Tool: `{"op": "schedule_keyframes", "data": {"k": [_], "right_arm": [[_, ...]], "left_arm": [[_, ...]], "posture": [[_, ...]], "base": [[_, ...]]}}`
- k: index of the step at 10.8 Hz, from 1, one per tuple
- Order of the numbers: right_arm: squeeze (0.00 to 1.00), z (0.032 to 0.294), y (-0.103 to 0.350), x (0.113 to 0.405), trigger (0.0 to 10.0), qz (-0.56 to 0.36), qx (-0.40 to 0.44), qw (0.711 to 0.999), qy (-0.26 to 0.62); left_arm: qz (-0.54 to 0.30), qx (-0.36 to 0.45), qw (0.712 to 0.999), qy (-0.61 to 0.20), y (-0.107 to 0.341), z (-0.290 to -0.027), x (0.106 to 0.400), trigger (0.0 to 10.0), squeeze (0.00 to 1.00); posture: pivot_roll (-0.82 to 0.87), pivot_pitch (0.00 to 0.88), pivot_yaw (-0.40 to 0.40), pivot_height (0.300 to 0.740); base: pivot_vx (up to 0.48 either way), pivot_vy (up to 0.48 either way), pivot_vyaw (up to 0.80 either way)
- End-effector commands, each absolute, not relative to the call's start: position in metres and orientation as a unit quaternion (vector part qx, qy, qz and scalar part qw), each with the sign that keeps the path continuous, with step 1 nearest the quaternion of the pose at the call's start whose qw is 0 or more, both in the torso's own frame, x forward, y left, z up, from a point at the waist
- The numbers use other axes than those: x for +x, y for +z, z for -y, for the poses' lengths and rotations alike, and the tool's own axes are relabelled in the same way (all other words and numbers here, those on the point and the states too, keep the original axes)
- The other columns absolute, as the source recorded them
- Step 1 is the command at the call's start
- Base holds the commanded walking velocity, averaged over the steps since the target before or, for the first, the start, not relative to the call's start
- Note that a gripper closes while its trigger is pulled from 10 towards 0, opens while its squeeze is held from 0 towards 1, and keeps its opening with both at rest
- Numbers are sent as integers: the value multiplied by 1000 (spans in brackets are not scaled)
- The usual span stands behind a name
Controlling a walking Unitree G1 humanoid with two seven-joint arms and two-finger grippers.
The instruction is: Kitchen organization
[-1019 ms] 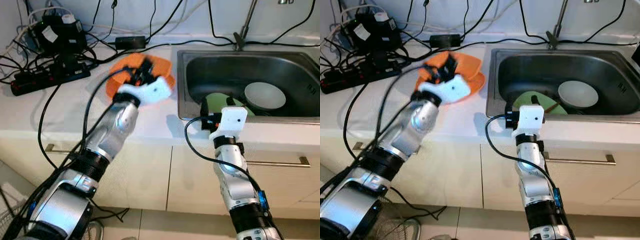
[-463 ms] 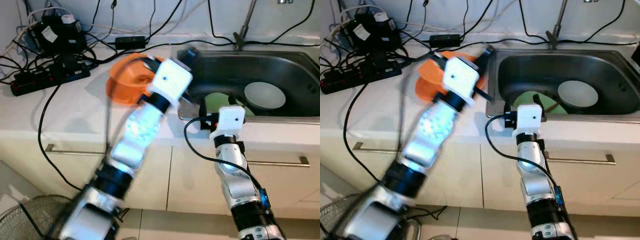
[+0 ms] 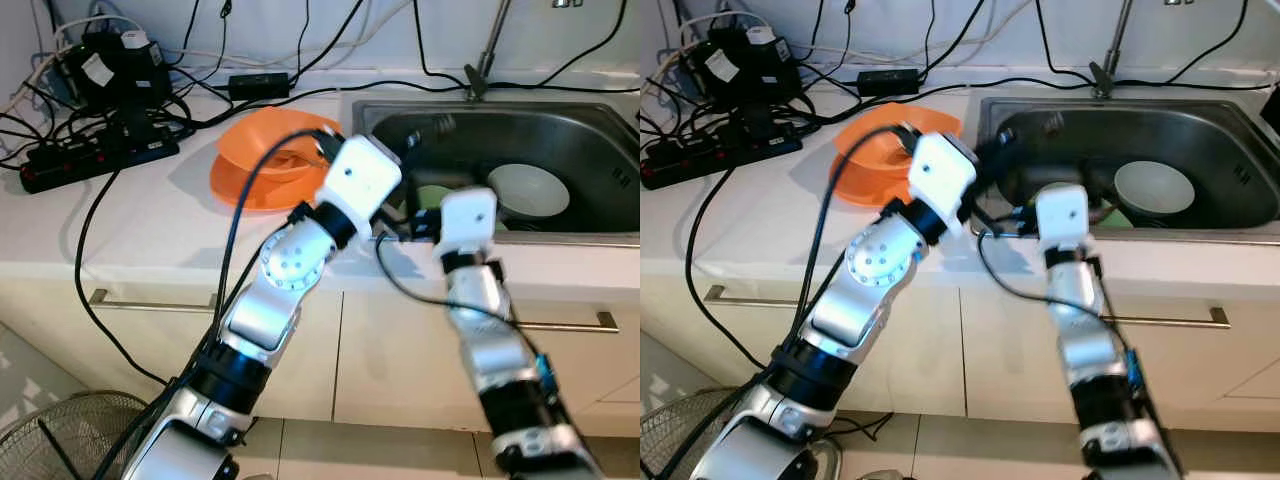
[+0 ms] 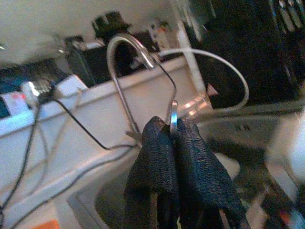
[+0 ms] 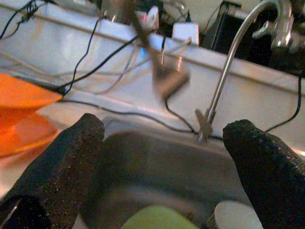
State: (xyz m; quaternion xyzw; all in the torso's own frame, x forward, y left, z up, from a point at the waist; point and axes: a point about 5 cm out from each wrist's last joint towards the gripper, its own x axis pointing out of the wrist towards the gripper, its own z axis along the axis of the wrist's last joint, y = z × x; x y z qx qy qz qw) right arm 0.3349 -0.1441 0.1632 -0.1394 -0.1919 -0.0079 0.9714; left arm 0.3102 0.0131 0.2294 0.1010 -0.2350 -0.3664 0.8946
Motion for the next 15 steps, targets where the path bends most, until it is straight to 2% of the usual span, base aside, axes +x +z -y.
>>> {"op": "schedule_keyframes", "data": {"k": [1, 5, 6, 7, 15], "right_arm": [[0, 145, 170, 338, 10000, 206, -151, 967, -9], [0, 144, 176, 342, 10000, 217, -153, 964, -3], [0, 142, 177, 342, 2824, 221, -153, 963, 2], [0, 140, 177, 342, 0, 223, -151, 963, 9], [0, 136, 174, 342, 0, 224, -146, 964, 17]], "left_arm": [[230, 105, 889, -383, 229, -11, 306, 10000, 0], [202, 125, 885, -400, 219, -10, 304, 10000, 0], [198, 125, 885, -402, 218, -10, 304, 10000, 0], [196, 125, 885, -403, 218, -11, 304, 10000, 0], [183, 135, 886, -405, 213, -10, 304, 10000, 0]], "posture": [[66, 0, 47, 740], [71, 0, 47, 740], [72, 0, 48, 740], [73, 0, 47, 740], [72, 0, 46, 740]], "base": [[0, 0, 0], [0, 0, 0], [0, 0, 0], [0, 0, 0], [0, 0, 0]]}}
